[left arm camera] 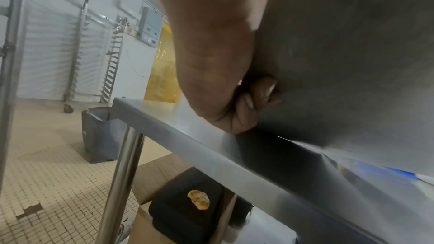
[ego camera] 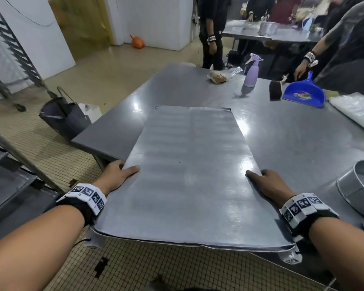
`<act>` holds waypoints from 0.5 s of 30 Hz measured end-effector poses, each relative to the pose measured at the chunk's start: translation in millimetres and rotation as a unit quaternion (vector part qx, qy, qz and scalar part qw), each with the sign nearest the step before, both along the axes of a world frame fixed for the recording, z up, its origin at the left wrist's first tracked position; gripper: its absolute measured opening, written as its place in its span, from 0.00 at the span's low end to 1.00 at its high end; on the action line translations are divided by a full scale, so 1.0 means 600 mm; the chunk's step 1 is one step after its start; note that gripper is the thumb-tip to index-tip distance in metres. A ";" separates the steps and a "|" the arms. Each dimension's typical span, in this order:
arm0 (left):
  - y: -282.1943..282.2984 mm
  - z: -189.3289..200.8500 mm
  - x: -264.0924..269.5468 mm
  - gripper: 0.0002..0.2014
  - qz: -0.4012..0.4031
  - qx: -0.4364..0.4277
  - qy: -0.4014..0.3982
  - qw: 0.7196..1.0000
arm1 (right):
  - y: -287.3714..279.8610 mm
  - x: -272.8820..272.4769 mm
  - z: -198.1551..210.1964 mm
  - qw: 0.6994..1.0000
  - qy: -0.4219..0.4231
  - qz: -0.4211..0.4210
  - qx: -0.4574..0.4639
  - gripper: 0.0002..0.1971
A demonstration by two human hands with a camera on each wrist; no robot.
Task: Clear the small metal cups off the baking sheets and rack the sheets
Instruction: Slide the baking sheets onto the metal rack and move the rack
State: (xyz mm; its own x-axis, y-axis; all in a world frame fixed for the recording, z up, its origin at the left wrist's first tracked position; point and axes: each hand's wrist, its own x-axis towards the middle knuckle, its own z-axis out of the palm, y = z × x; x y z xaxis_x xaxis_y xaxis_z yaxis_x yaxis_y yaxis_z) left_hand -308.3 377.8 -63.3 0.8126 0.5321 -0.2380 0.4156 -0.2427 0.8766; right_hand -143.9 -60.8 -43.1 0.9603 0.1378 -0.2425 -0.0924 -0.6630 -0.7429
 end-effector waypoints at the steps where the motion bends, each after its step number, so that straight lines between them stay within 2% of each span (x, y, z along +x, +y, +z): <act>1: 0.012 0.002 0.008 0.16 0.000 -0.008 -0.003 1.000 | 0.011 0.006 -0.001 1.000 -0.004 -0.003 0.003 0.22; 7: 0.087 0.009 0.047 0.26 0.006 -0.022 0.004 1.000 | 0.083 0.038 -0.003 0.998 0.001 -0.031 0.051 0.20; 12: 0.123 0.025 0.062 0.15 0.023 -0.030 -0.011 0.999 | 0.139 0.077 -0.005 0.996 0.002 -0.041 0.083 0.27; 13: 0.132 0.028 0.063 0.17 0.025 -0.034 -0.016 0.999 | 0.149 0.088 -0.004 0.996 0.002 -0.038 0.084 0.29; 15: 0.149 0.037 0.059 0.32 0.035 -0.032 -0.026 0.999 | 0.170 0.107 0.002 0.996 -0.005 -0.022 0.089 0.30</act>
